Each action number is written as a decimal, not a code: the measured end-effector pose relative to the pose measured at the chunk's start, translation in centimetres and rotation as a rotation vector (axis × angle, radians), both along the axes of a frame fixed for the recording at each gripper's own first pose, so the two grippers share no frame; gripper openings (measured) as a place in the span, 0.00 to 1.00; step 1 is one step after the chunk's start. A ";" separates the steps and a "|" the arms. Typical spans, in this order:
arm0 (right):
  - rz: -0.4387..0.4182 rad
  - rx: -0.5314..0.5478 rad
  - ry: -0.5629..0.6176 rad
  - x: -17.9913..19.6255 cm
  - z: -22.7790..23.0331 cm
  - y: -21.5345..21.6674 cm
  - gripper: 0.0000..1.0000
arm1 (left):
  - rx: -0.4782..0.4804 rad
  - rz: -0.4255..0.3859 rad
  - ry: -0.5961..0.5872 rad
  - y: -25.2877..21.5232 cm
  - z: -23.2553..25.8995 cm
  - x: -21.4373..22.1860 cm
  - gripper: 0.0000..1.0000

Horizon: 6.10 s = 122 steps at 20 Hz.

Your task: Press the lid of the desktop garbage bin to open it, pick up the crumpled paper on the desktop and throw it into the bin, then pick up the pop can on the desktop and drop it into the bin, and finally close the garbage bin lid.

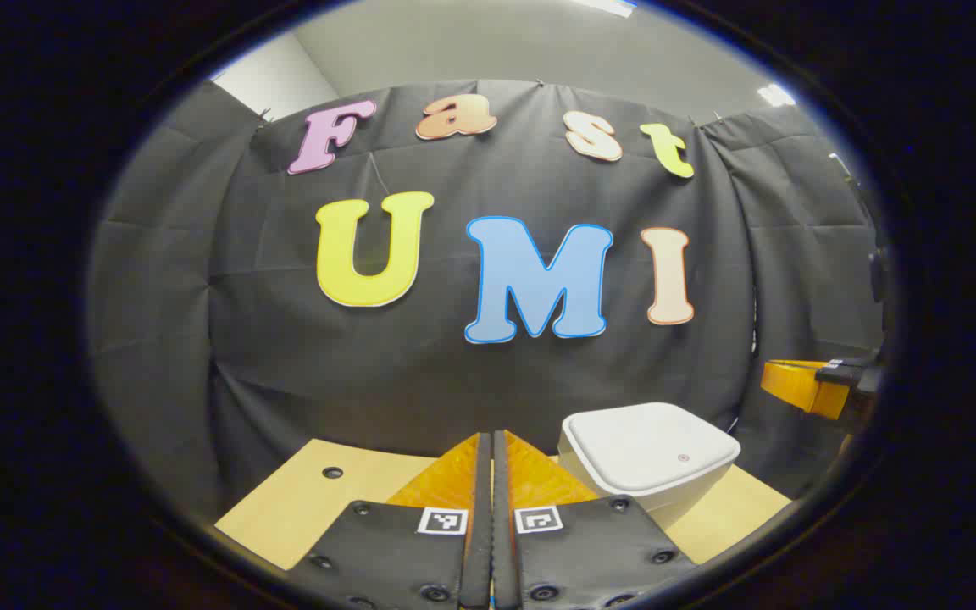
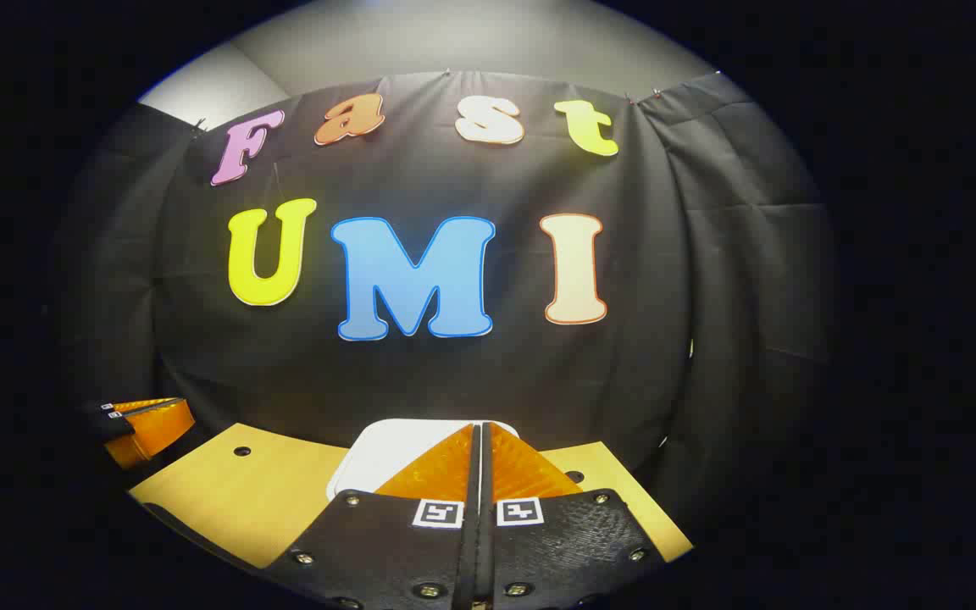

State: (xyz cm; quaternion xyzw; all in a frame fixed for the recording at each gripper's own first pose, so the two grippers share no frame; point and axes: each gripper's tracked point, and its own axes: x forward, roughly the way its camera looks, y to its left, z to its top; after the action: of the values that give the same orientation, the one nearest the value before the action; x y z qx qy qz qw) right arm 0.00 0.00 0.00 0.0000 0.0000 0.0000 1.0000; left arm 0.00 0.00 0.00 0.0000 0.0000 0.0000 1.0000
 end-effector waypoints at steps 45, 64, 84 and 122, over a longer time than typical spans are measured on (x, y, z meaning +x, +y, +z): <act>0.158 0.023 0.205 5.0 -9.6 2.5 0.07 | 0.040 0.009 -0.025 -1.3 0.6 -0.8 0.95; 0.136 0.001 0.179 5.0 -10.2 2.8 0.08 | 0.020 0.000 -0.006 -1.7 -0.2 -0.2 0.94; 0.131 -0.023 0.207 4.8 -10.9 2.9 0.09 | -0.009 -0.014 -0.032 -1.5 0.5 -1.5 0.94; 0.124 -0.030 -0.109 2.9 2.4 2.0 0.23 | -0.028 -0.006 0.053 0.9 -5.5 -0.2 0.95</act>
State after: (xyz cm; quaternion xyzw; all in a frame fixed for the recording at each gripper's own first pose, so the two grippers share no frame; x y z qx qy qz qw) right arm 2.87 1.99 2.40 -0.0150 -0.0544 0.0620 0.9965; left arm -0.23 0.91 -5.46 -0.0139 0.0265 -0.0029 0.9995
